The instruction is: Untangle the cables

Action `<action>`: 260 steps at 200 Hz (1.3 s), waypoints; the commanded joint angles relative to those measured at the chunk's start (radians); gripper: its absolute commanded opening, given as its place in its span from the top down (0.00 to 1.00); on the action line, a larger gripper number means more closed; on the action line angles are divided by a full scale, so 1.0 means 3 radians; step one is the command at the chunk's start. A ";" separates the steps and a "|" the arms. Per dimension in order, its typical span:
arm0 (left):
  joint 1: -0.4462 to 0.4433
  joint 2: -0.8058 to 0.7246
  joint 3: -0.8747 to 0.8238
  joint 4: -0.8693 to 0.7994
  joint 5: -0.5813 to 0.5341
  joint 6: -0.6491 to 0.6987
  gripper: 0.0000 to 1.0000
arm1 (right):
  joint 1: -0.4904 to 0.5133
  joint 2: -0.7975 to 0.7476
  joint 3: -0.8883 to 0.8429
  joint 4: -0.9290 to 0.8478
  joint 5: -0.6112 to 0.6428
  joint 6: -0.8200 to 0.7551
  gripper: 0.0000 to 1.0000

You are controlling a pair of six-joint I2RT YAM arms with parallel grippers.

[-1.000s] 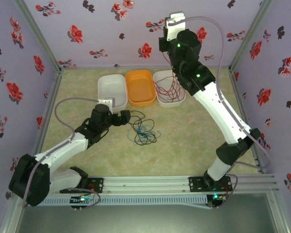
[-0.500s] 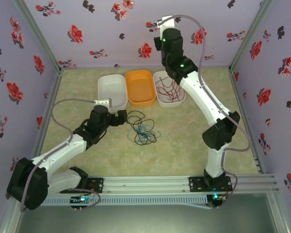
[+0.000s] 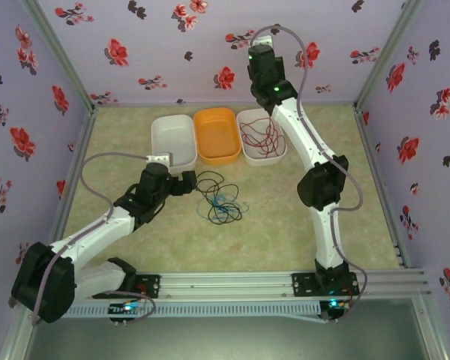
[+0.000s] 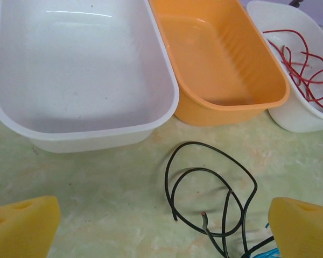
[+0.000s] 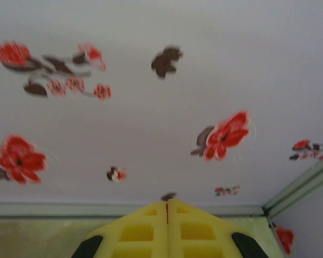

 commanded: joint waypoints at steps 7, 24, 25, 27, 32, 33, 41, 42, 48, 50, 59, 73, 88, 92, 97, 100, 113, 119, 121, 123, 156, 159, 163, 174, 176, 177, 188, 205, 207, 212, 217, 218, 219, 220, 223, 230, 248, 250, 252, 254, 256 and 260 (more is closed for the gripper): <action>0.0007 0.0048 0.0062 -0.0013 -0.0096 0.0047 0.00 | -0.0089 -0.0024 -0.0114 -0.0245 -0.0107 0.0281 1.00; 0.0007 0.0078 0.0080 -0.0018 -0.0096 0.0049 0.00 | -0.0150 -0.0030 -0.0230 -0.0303 -0.0227 0.0396 1.00; 0.0007 0.0082 0.0080 -0.0018 -0.0096 0.0047 0.00 | -0.0157 -0.0030 -0.0237 -0.0308 -0.0234 0.0403 1.00; 0.0005 0.0085 0.0083 -0.0018 -0.0093 0.0045 0.00 | -0.0168 -0.0029 -0.0248 -0.0314 -0.0244 0.0414 1.00; 0.0003 0.0091 0.0088 -0.0018 -0.0091 0.0046 0.00 | -0.0188 -0.0036 -0.0280 -0.0332 -0.0275 0.0441 1.00; 0.0003 0.0096 0.0089 -0.0018 -0.0091 0.0045 0.00 | -0.0192 -0.0035 -0.0288 -0.0335 -0.0283 0.0447 1.00; 0.0007 0.0114 0.0100 -0.0018 -0.0086 0.0045 0.00 | -0.0227 -0.0043 -0.0342 -0.0352 -0.0353 0.0486 1.00; 0.0007 0.0118 0.0101 -0.0018 -0.0086 0.0045 0.00 | -0.0229 -0.0046 -0.0350 -0.0353 -0.0363 0.0490 1.00; 0.0007 0.0125 0.0108 -0.0018 -0.0081 0.0044 0.00 | -0.0248 -0.0055 -0.0394 -0.0359 -0.0422 0.0514 1.00; 0.0007 0.0131 0.0115 -0.0018 -0.0082 0.0042 0.00 | -0.0256 -0.0059 -0.0411 -0.0361 -0.0444 0.0517 1.00; 0.0003 0.0153 0.0119 -0.0022 -0.0070 0.0044 0.00 | -0.0283 -0.0071 -0.0488 -0.0359 -0.0588 0.0527 1.00; 0.0006 0.0180 0.0136 -0.0025 -0.0060 0.0041 0.00 | -0.0310 -0.0074 -0.0560 -0.0363 -0.0729 0.0538 1.00; 0.0003 0.0202 0.0157 -0.0038 -0.0055 0.0034 0.00 | -0.0324 -0.0029 -0.0566 -0.0430 -0.0803 0.0544 1.00; 0.0006 0.0203 0.0169 -0.0038 -0.0049 0.0033 0.00 | -0.0326 -0.0009 -0.0560 -0.0451 -0.0814 0.0544 1.00; 0.0007 0.0210 0.0172 -0.0042 -0.0045 0.0029 0.00 | -0.0329 0.0010 -0.0559 -0.0474 -0.0834 0.0549 1.00; 0.0006 0.0213 0.0175 -0.0043 -0.0042 0.0032 0.00 | -0.0333 0.0020 -0.0565 -0.0488 -0.0842 0.0553 1.00; 0.0007 0.0219 0.0184 -0.0043 -0.0026 0.0024 0.00 | -0.0340 0.0073 -0.0565 -0.0539 -0.0891 0.0571 1.00; 0.0007 0.0219 0.0186 -0.0043 -0.0023 0.0024 0.00 | -0.0349 0.0101 -0.0564 -0.0559 -0.0911 0.0577 1.00; 0.0007 0.0216 0.0187 -0.0043 -0.0019 0.0020 0.00 | -0.0349 0.0103 -0.0565 -0.0570 -0.0920 0.0577 1.00; 0.0007 0.0217 0.0188 -0.0043 -0.0013 0.0020 0.00 | -0.0353 0.0116 -0.0565 -0.0577 -0.0930 0.0583 1.00; 0.0007 0.0217 0.0195 -0.0048 0.0015 0.0023 0.00 | -0.0380 0.0272 -0.0547 -0.0613 -0.1182 0.0626 0.99; 0.0007 0.0215 0.0193 -0.0048 0.0017 0.0020 0.00 | -0.0380 0.0294 -0.0536 -0.0617 -0.1197 0.0630 0.99; 0.0007 0.0214 0.0198 -0.0046 0.0021 0.0019 0.00 | -0.0385 0.0322 -0.0521 -0.0626 -0.1218 0.0630 0.99; 0.0007 0.0218 0.0195 -0.0042 0.0031 0.0019 0.00 | -0.0394 0.0404 -0.0479 -0.0639 -0.1252 0.0631 0.99; 0.0007 0.0217 0.0193 -0.0043 0.0032 0.0016 0.00 | -0.0399 0.0421 -0.0469 -0.0640 -0.1258 0.0635 0.99; 0.0007 0.0216 0.0193 -0.0043 0.0032 0.0015 0.00 | -0.0397 0.0426 -0.0467 -0.0640 -0.1265 0.0636 0.99; 0.0005 0.0223 0.0193 -0.0043 0.0041 0.0014 0.00 | -0.0420 0.0498 -0.0430 -0.0640 -0.1330 0.0642 0.99; 0.0007 0.0220 0.0193 -0.0048 0.0057 0.0016 0.00 | -0.0450 0.0614 -0.0359 -0.0679 -0.1367 0.0690 0.98; 0.0006 0.0223 0.0194 -0.0050 0.0057 0.0016 0.00 | -0.0455 0.0625 -0.0352 -0.0683 -0.1367 0.0696 0.98; 0.0007 0.0224 0.0195 -0.0048 0.0063 0.0018 0.00 | -0.0460 0.0646 -0.0341 -0.0686 -0.1369 0.0714 0.98; 0.0007 0.0225 0.0194 -0.0047 0.0062 0.0019 0.00 | -0.0469 0.0666 -0.0339 -0.0686 -0.1366 0.0729 0.98; 0.0007 0.0227 0.0193 -0.0050 0.0062 0.0019 0.00 | -0.0470 0.0668 -0.0338 -0.0686 -0.1368 0.0731 0.98; 0.0007 0.0228 0.0193 -0.0052 0.0063 0.0019 0.00 | -0.0471 0.0670 -0.0337 -0.0686 -0.1366 0.0732 0.97; 0.0005 0.0228 0.0193 -0.0053 0.0063 0.0019 0.00 | -0.0469 0.0676 -0.0337 -0.0686 -0.1363 0.0735 0.97; 0.0007 0.0225 0.0193 -0.0052 0.0066 0.0021 0.00 | -0.0472 0.0687 -0.0341 -0.0686 -0.1364 0.0745 0.96; 0.0007 0.0229 0.0195 -0.0053 0.0068 0.0022 0.00 | -0.0484 0.0708 -0.0337 -0.0684 -0.1365 0.0758 0.95; 0.0006 0.0244 0.0203 -0.0054 0.0078 0.0026 0.00 | -0.0488 0.0757 -0.0345 -0.0676 -0.1351 0.0771 0.90; 0.0007 0.0243 0.0203 -0.0054 0.0080 0.0026 0.00 | -0.0491 0.0763 -0.0346 -0.0677 -0.1349 0.0770 0.90; 0.0007 0.0244 0.0207 -0.0054 0.0080 0.0027 0.00 | -0.0492 0.0767 -0.0347 -0.0676 -0.1347 0.0769 0.90; 0.0007 0.0244 0.0208 -0.0054 0.0082 0.0025 0.00 | -0.0494 0.0775 -0.0344 -0.0676 -0.1344 0.0769 0.89; 0.0007 0.0246 0.0208 -0.0054 0.0084 0.0024 0.00 | -0.0490 0.0781 -0.0339 -0.0676 -0.1341 0.0769 0.89; 0.0007 0.0246 0.0208 -0.0054 0.0083 0.0024 0.00 | -0.0492 0.0786 -0.0345 -0.0671 -0.1336 0.0769 0.88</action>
